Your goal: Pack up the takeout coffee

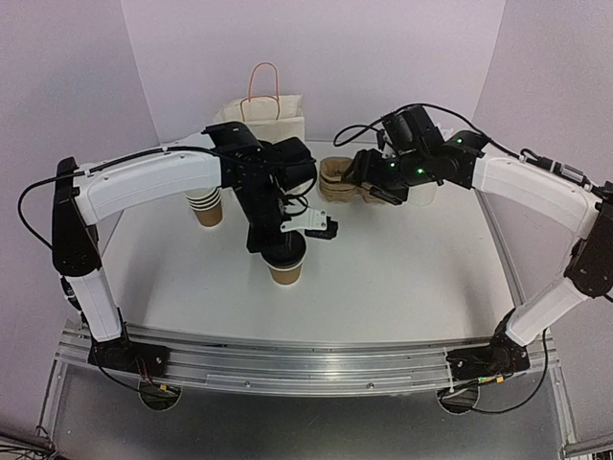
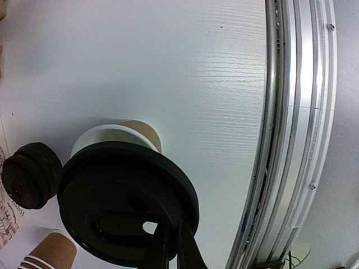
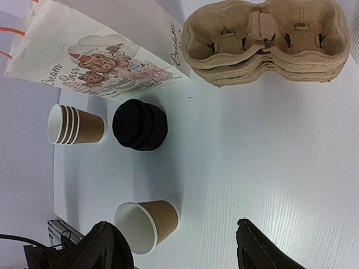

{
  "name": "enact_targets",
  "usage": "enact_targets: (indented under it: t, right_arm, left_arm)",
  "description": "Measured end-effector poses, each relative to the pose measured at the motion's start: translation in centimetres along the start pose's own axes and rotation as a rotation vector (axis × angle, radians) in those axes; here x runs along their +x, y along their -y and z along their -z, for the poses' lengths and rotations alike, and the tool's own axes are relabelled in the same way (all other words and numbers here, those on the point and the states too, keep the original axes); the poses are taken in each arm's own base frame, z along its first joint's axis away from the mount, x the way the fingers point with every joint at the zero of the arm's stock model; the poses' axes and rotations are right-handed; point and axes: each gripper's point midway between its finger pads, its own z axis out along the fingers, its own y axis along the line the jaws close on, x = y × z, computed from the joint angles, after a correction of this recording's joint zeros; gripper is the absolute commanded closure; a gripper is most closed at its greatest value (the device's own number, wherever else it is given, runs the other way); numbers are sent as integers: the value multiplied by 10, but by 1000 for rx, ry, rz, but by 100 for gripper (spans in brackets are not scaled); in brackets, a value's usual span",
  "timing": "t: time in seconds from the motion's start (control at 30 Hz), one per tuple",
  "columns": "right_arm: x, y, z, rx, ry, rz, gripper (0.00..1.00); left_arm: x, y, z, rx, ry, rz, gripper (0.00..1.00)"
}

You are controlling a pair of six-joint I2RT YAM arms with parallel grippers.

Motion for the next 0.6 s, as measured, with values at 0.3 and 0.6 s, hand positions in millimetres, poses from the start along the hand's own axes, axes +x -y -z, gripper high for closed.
enact_targets:
  t: [0.3,0.6]
  right_arm:
    - [9,-5,-3,-6,-20,5,29]
    - [11,-4,-4,-3,-24,2,29]
  left_arm:
    - [-3,-12,-17,-41,-5,1,100]
    - [1,-13,-36,-30,-36,3,100]
